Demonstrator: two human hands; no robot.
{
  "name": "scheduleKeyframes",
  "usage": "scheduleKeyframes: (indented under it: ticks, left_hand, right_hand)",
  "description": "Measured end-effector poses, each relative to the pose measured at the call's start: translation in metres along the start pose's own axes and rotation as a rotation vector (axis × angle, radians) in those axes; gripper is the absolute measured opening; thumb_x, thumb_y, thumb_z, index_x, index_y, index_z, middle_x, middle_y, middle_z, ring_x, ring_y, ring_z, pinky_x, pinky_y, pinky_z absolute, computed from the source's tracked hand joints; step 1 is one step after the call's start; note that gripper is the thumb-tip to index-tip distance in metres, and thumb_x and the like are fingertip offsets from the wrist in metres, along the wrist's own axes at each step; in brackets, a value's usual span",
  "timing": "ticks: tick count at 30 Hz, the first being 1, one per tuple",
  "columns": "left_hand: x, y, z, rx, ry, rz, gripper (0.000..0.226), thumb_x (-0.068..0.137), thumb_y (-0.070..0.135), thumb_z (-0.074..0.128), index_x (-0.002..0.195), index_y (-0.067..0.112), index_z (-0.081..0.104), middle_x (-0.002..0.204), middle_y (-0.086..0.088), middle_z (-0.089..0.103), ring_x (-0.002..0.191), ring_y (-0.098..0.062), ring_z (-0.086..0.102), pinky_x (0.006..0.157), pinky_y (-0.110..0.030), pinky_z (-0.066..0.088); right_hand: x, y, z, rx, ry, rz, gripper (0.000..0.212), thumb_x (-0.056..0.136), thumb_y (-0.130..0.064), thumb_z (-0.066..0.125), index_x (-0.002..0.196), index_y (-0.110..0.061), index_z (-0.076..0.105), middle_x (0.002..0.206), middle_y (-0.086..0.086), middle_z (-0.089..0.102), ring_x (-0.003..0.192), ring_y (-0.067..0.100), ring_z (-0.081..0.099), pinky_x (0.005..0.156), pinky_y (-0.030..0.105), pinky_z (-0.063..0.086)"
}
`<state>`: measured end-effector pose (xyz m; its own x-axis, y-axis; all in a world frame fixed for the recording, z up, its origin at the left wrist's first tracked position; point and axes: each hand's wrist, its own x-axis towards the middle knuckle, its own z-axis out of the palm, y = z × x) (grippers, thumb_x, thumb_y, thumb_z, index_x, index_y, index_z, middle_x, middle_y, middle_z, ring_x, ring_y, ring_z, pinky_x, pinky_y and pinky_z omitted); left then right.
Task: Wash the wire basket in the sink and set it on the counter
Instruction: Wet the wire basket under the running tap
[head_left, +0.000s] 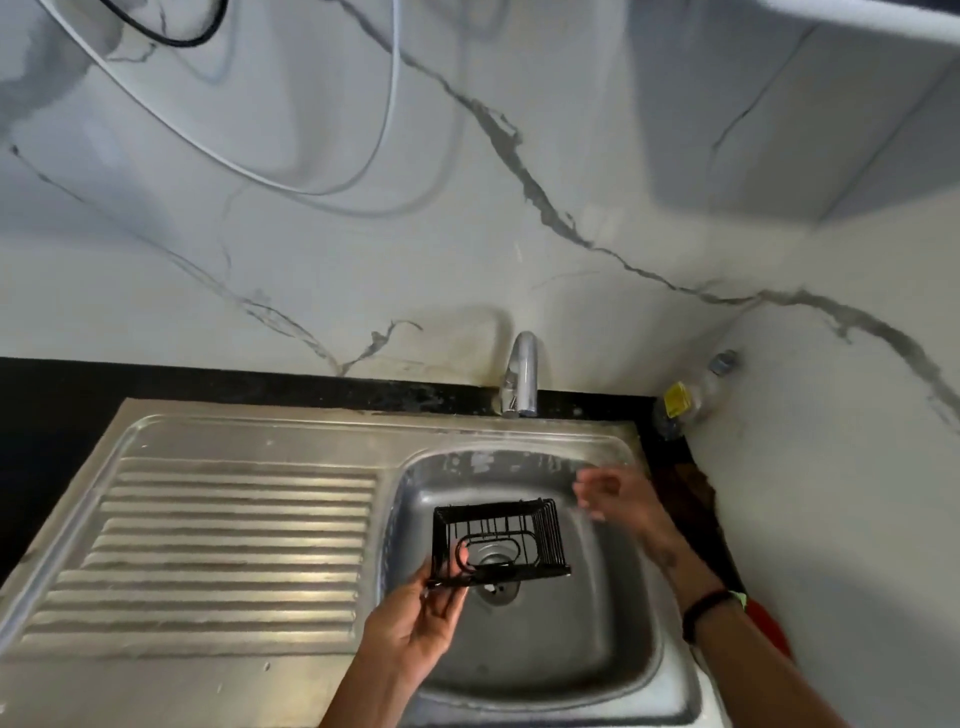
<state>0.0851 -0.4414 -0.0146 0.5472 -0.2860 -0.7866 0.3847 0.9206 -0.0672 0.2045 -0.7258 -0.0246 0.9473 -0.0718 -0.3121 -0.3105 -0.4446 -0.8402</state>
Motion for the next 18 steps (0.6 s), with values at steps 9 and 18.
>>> scheduleKeyframes:
  ticks: [9, 18]
  left_hand:
    - [-0.001, 0.004, -0.007, -0.055, 0.012, 0.048, 0.03, 0.1, 0.007, 0.059, 0.125, -0.009, 0.061, 0.098, -0.03, 0.075, 0.066, -0.032, 0.078, 0.064, -0.049, 0.062]
    - [-0.003, 0.002, -0.005, -0.037, 0.073, 0.127, 0.023, 0.101, 0.004, 0.057, 0.117, -0.012, 0.061, 0.104, -0.033, 0.073, 0.067, -0.033, 0.078, 0.064, -0.048, 0.06]
  right_hand:
    - [0.102, -0.093, 0.068, 0.406, 0.004, 0.161, 0.015, 0.086, 0.003, 0.074, 0.095, -0.009, 0.074, 0.104, 0.019, 0.074, 0.093, 0.031, 0.072, 0.098, 0.045, 0.056]
    - [0.136, -0.089, 0.092, 0.939, -0.093, 0.478, 0.039, 0.111, -0.014, 0.029, 0.101, 0.011, 0.057, 0.129, 0.032, 0.053, 0.104, 0.039, 0.07, 0.097, 0.047, 0.056]
